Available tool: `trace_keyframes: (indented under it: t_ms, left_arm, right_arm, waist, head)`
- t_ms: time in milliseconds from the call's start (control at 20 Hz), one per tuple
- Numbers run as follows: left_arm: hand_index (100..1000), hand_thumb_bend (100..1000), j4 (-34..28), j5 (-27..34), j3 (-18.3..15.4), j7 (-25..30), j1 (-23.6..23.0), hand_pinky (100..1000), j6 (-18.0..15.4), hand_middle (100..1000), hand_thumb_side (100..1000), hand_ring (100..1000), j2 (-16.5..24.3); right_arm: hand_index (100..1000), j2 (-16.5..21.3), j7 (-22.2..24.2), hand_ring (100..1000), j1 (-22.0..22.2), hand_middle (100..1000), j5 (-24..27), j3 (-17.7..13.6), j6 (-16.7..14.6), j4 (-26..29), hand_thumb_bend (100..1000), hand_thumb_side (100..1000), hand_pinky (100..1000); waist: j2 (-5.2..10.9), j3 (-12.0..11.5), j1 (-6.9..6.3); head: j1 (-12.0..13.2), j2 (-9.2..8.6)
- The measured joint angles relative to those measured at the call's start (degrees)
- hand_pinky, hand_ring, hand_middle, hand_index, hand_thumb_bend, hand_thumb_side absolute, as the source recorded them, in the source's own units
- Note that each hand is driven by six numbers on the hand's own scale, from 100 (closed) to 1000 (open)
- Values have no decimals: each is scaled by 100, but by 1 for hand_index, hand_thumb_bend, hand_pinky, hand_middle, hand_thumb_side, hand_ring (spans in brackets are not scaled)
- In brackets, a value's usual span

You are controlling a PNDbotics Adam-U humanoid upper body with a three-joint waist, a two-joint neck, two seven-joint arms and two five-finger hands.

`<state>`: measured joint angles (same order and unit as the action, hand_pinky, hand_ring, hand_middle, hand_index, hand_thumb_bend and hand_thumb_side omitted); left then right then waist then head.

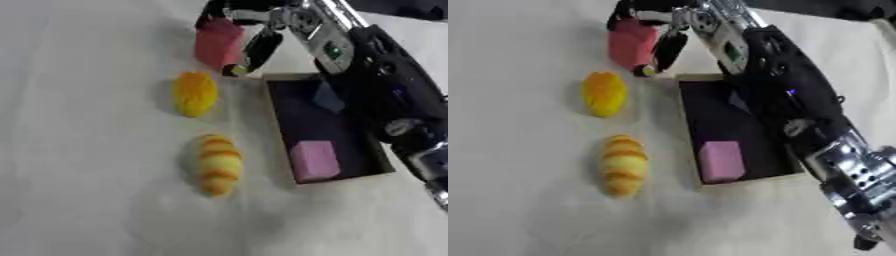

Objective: Pick up objects on the table and place them in the box.

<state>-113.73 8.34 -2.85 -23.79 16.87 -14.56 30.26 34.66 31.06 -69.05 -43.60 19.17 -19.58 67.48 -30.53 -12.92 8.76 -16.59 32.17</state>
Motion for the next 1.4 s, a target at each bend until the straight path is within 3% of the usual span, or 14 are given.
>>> trace_keyframes:
  t_ms: [300,350,600,900,1100,1250,1400]
  left_arm:
    - [782,100,0,0,16,3,90,697,-3,647,657,694,0]
    - [782,100,0,0,17,5,103,697,-5,647,652,694,0]
    - [783,100,0,-6,17,7,128,697,-6,647,647,694,2]
    - [783,100,0,-26,17,18,128,697,10,648,646,694,4]
    - [783,100,0,-30,17,23,126,698,18,647,645,694,6]
    - [783,100,0,-33,17,23,114,698,19,647,645,694,7]
    - [783,100,0,-34,17,24,95,698,20,648,645,694,21]
  right_arm:
    - [832,35,-668,823,49,794,-262,-1,105,-33,432,329,888]
    - [849,35,-772,842,50,830,-357,-4,96,-63,437,385,899]
    - [888,40,-1037,880,48,910,-574,-40,-45,-164,441,466,910]
    - [950,120,-864,927,48,1000,-511,-41,-168,-167,444,486,918]
    - [967,179,-580,937,47,1000,-435,-46,-157,-110,443,525,908]
    - [967,227,-485,935,45,1000,-401,-80,-90,-30,442,482,904]
    - [942,282,-430,921,33,933,-346,-117,-27,76,442,483,901]
  waist:
    - [-86,-97,53]
    - [-101,-119,62]
    - [-137,-139,99]
    - [-146,-127,129]
    - [-146,-119,147]
    - [-146,-78,147]
    - [-146,-46,147]
  head:
    - [-118,-75]
    - [-134,-103]
    - [-174,-148]
    - [-172,-148]
    - [-166,-148]
    - [-161,-147]
    - [-144,-144]
